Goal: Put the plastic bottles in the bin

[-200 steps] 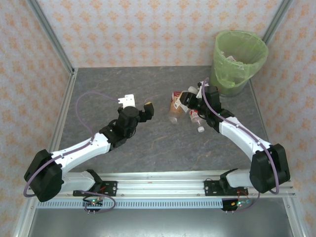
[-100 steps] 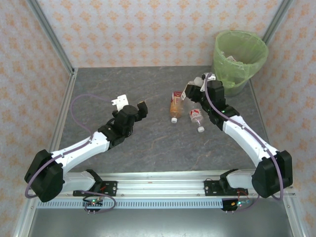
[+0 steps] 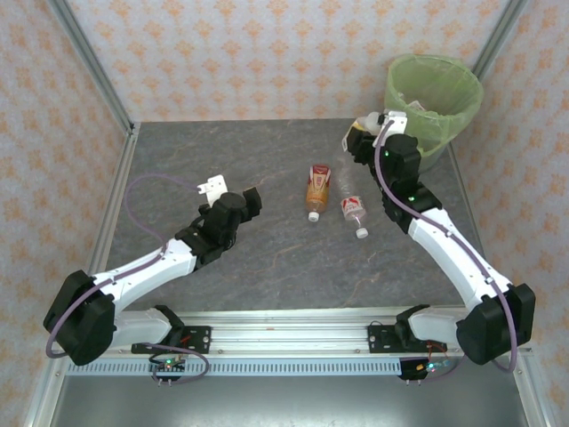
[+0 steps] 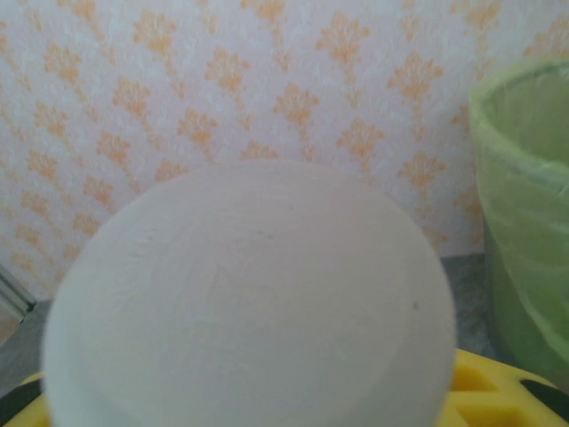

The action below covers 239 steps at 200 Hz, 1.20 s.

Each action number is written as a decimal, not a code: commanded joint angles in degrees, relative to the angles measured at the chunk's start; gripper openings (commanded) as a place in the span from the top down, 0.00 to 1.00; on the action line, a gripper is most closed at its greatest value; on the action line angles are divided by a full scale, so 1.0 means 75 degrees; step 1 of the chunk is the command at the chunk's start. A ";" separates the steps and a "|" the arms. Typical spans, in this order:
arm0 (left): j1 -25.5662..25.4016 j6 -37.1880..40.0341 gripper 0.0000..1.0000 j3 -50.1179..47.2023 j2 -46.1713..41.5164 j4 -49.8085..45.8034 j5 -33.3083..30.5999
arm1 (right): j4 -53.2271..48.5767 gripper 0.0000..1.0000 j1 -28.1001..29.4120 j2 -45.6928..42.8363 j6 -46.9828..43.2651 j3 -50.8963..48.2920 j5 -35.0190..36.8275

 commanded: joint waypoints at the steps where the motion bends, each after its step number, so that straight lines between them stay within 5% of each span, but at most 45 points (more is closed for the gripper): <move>1: 0.0091 -0.0181 0.00 -0.0084 -0.0185 -0.0166 -0.0346 | 0.0766 1.00 -0.0109 0.0028 -0.0376 0.0499 0.0270; 68: 0.0105 -0.0052 0.00 -0.0392 -0.0441 0.0288 -0.0002 | 0.1495 1.00 -0.0710 0.1018 -0.0984 0.1548 0.0291; 188: 0.0114 -0.0085 0.00 -0.0647 -0.0696 0.0340 -0.0220 | 0.0740 1.00 -0.1822 0.3087 -0.1942 0.4169 0.0290; 239: 0.0116 -0.0157 0.00 -0.0651 -0.0579 0.0425 -0.0232 | 0.0298 1.00 -0.2099 0.4494 -0.2476 0.5778 0.1834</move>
